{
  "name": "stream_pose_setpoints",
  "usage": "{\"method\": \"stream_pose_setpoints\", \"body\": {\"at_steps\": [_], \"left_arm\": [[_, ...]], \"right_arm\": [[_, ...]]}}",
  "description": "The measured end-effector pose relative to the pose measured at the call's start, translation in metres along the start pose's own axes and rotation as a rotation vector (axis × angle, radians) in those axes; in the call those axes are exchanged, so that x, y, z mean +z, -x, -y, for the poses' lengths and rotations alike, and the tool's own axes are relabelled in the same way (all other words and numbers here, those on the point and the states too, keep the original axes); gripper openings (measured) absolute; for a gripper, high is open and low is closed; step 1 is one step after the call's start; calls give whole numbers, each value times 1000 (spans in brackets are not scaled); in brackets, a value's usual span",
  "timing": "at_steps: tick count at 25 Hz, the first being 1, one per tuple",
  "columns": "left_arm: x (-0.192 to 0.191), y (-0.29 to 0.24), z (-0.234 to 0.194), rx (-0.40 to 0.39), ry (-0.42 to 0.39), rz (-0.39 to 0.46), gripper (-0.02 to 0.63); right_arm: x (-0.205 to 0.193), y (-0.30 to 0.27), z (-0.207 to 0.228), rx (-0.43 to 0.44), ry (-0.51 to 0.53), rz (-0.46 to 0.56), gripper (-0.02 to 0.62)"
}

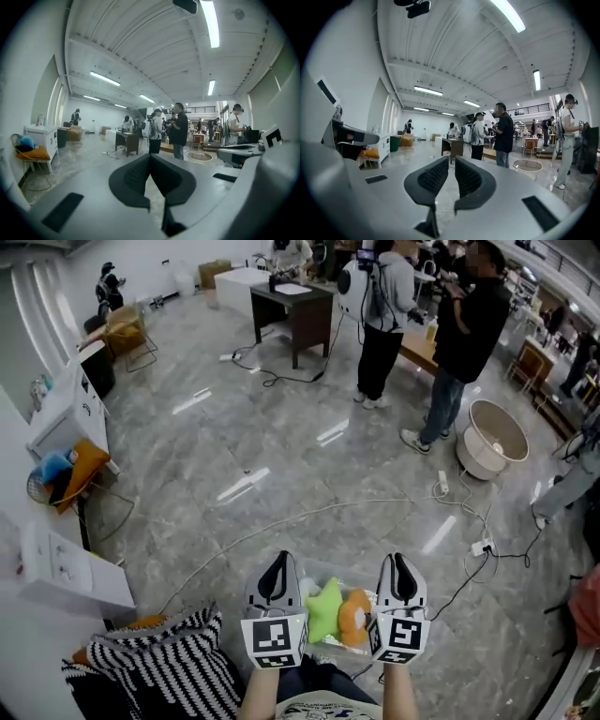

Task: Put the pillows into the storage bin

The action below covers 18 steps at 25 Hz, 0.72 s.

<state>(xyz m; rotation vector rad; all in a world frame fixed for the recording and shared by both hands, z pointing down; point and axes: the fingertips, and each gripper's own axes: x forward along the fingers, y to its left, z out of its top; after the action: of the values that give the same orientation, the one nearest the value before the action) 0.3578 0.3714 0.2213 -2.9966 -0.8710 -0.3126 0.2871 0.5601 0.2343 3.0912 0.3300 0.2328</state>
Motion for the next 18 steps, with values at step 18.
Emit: {"method": "stream_pose_setpoints", "body": {"at_steps": [18], "left_arm": [[94,76,8,32,-51,170,14]], "right_arm": [[104,61,-17,42,-28,203,14]]}}
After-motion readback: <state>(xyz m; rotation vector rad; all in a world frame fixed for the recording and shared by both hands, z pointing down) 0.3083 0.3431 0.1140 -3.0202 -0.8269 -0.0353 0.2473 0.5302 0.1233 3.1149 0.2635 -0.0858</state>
